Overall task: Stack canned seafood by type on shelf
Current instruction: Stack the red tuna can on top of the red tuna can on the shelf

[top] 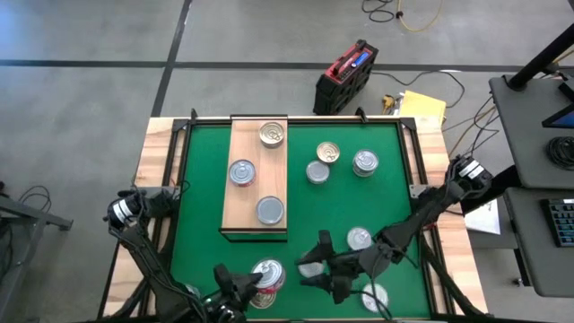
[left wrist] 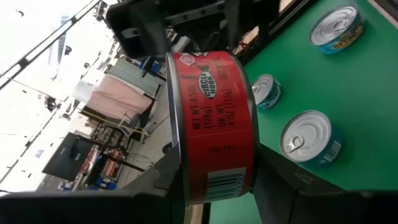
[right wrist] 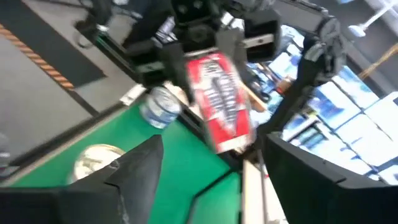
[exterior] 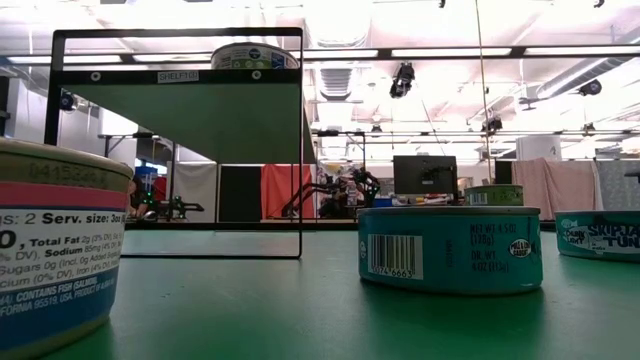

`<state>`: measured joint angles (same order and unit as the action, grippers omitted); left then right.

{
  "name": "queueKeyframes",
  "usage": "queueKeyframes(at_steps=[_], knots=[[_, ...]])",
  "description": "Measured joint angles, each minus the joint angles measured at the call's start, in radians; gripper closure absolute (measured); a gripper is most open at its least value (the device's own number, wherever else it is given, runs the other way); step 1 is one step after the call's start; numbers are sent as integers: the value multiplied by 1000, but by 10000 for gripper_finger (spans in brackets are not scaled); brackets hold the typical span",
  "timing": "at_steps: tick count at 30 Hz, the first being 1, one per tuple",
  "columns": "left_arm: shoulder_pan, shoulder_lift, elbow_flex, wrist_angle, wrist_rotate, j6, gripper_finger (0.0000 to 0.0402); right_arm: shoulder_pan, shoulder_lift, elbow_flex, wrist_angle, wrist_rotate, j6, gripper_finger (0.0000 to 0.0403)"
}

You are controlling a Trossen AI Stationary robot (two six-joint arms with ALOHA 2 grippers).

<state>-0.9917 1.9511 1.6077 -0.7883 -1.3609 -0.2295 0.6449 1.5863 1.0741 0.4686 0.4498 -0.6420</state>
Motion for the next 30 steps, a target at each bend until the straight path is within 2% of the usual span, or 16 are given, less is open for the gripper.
queueKeyframes(at_steps=[5,12,17,30], knots=[[0,18,0,16,14,-1,284,-1,51,94,-71,47,-50,94],[4,22,0,49,13,1,284,-13,93,193,-235,48,30,69],[4,23,0,81,13,2,284,-21,116,232,-253,24,23,82],[4,24,0,111,18,7,284,-31,183,291,-255,-13,-12,144]])
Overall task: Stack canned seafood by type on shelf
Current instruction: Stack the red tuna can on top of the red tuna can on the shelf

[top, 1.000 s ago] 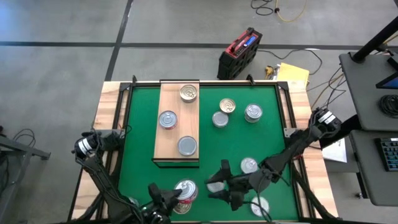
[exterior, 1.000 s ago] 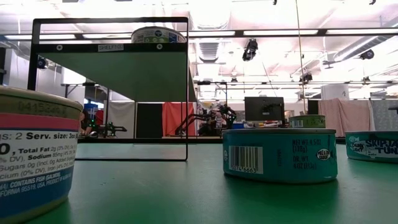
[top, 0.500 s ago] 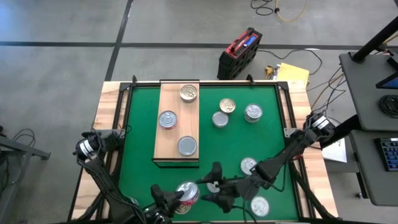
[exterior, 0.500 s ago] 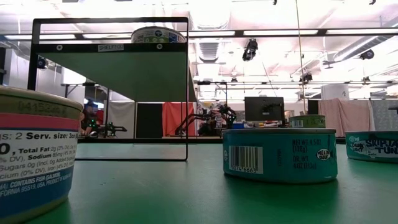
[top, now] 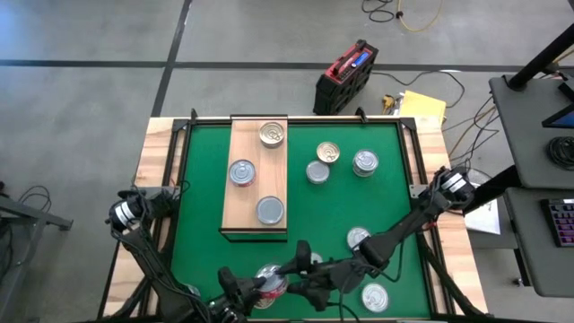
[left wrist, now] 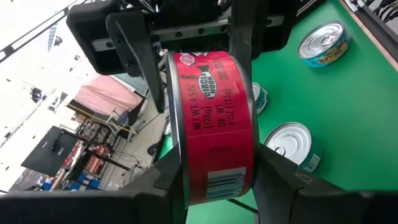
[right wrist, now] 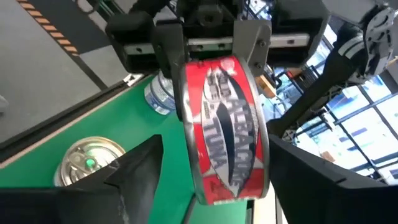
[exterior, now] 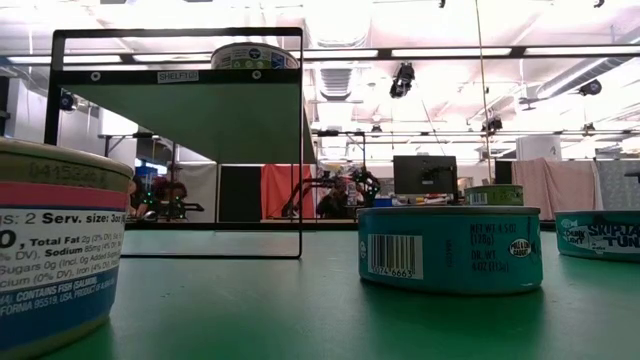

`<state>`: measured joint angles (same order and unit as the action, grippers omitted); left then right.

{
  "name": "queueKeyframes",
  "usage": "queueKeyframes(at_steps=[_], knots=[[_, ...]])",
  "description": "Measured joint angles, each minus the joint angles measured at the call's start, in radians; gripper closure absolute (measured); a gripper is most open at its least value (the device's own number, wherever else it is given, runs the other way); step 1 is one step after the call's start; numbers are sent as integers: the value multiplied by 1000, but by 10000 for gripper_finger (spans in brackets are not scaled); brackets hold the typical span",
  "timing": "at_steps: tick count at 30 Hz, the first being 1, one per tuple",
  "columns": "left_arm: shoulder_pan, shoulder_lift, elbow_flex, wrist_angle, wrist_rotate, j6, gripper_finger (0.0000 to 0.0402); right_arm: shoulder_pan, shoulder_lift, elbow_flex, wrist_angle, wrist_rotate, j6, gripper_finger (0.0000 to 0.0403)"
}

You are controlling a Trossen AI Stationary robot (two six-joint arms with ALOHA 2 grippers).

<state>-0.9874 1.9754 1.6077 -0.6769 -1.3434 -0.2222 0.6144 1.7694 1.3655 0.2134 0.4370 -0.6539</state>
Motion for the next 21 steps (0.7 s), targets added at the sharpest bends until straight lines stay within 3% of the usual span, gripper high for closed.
queueKeyframes(at_steps=[10,21], knots=[[1,0,0,4,-2,-8,224,0,-6,0,-8,-1,-4,267],[2,0,0,4,-2,-42,255,1,-22,0,-47,19,-12,268]])
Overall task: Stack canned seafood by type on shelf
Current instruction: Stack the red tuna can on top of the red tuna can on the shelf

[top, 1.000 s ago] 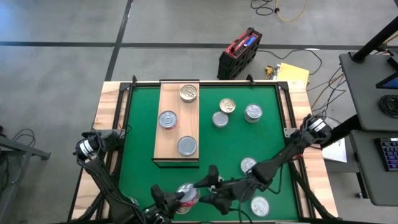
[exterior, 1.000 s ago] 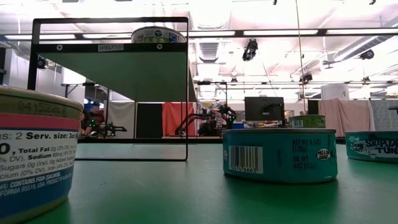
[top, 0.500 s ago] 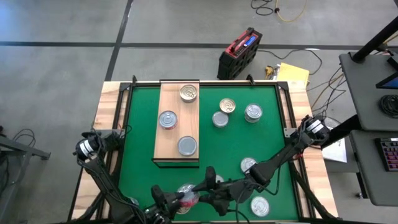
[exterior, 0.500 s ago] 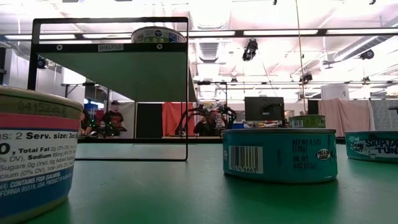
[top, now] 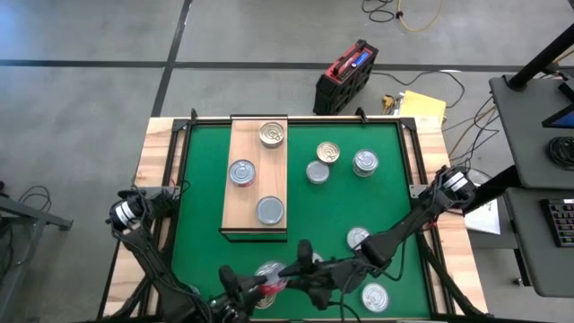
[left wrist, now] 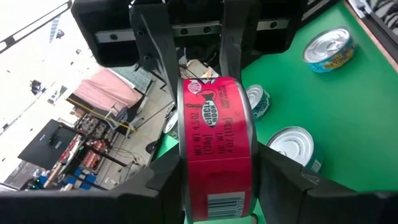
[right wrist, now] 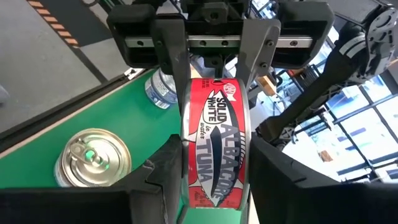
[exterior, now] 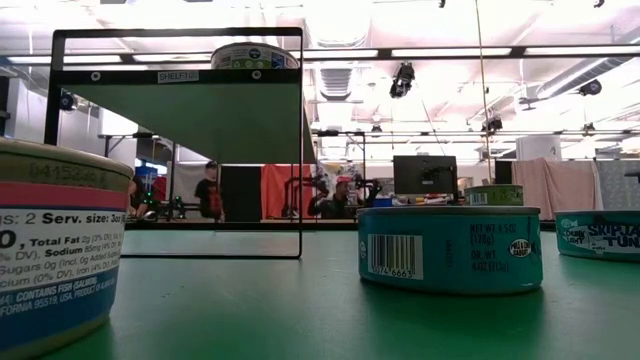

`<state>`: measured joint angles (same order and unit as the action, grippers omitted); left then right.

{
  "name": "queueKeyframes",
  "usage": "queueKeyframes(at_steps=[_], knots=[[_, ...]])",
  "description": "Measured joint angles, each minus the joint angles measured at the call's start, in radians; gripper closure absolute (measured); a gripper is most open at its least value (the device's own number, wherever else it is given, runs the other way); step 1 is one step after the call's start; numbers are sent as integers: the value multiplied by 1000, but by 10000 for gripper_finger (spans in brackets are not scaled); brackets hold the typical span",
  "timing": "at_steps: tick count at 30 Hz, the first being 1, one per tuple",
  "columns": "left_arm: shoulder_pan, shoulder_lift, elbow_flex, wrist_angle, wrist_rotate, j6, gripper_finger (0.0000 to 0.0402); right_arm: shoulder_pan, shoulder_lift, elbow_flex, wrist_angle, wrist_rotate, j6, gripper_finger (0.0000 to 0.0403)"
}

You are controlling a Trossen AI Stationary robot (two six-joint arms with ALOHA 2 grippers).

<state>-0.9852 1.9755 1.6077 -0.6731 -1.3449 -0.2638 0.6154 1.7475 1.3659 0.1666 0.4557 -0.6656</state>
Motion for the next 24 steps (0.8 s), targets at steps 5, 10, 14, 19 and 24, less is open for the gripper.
queueKeyframes(at_steps=[5,10,14,19,24], knots=[[1,0,0,-1,-27,-37,246,9,-28,0,-39,32,9,268],[-2,0,0,-9,-71,-83,222,9,-53,0,-69,40,40,268],[-2,-2,0,-13,-86,-90,190,9,-63,0,-77,46,46,268],[-8,-2,0,-73,-135,-105,149,11,-79,0,-87,76,43,268],[-49,-42,0,-364,-187,-350,142,20,-88,0,-90,178,-22,268]])
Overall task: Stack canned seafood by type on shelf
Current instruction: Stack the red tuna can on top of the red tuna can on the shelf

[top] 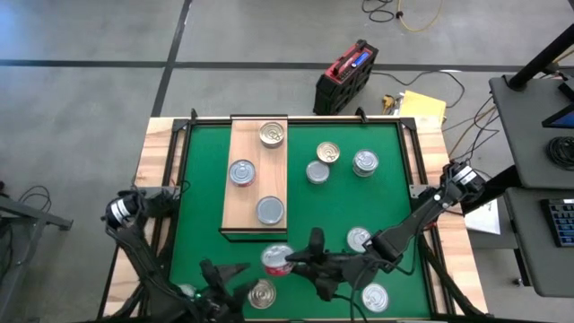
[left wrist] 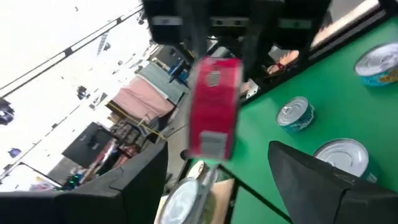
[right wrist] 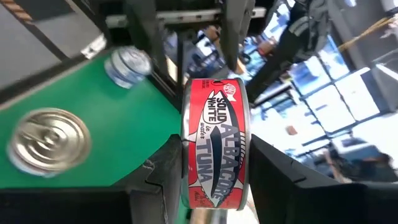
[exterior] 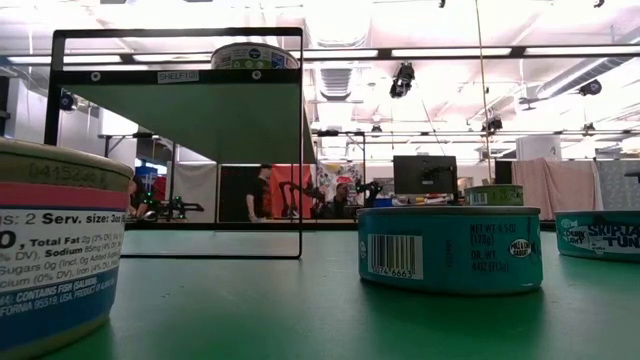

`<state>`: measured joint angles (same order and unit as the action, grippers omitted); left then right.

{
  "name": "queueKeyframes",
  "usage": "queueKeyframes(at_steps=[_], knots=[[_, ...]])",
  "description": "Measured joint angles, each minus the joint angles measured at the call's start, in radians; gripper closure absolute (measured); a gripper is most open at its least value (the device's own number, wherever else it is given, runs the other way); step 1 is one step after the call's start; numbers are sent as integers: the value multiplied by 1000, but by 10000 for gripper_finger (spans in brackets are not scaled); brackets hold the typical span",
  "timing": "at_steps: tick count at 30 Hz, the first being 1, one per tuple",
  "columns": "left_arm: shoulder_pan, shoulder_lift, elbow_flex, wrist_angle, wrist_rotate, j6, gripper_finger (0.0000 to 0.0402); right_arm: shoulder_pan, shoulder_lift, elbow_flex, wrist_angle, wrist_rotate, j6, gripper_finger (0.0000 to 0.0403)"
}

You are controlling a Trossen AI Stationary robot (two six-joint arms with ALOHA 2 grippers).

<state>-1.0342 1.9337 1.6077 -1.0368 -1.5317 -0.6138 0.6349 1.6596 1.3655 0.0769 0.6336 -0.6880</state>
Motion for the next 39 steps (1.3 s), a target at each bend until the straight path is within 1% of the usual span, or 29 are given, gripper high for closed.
queueKeyframes(at_steps=[3,6,8,10,16,18,20,22,24,26,29,31,33,34,36,38,39], knots=[[-36,-35,0,-198,17,-197,142,-4,-3,0,-4,46,-44,268],[-60,-62,0,-301,88,-284,142,-37,-10,7,-14,47,-70,268],[-63,-78,0,-321,102,-286,141,-72,-10,35,-37,41,-78,268],[-61,-89,0,-325,112,-268,141,-111,-10,72,-80,5,-83,268],[-28,-93,0,-321,122,-211,141,-241,-19,198,-251,-178,-31,268],[-8,-93,0,-308,116,-191,141,-274,-33,230,-309,-210,-9,268],[12,-92,0,-264,111,-169,143,-299,-58,243,-356,-216,4,268],[31,-91,0,-181,130,-110,147,-315,-87,244,-398,-216,17,268],[49,-89,0,-57,182,-2,152,-321,-120,242,-446,-222,43,268],[70,-89,-6,115,269,153,158,-322,-152,239,-493,-223,72,268],[100,-88,-18,366,418,430,166,-318,-184,235,-550,-225,114,268],[119,-88,-25,498,521,579,168,-306,-194,228,-582,-223,133,268],[133,-88,-29,587,606,698,169,-290,-200,212,-594,-223,143,268],[138,-88,-30,622,631,745,169,-280,-204,203,-594,-223,146,268],[152,-88,-32,675,652,812,169,-261,-215,180,-590,-220,153,268],[164,-90,-32,685,656,834,169,-243,-224,160,-588,-198,163,268],[170,-91,-33,689,674,840,169,-233,-228,149,-587,-182,168,268]])
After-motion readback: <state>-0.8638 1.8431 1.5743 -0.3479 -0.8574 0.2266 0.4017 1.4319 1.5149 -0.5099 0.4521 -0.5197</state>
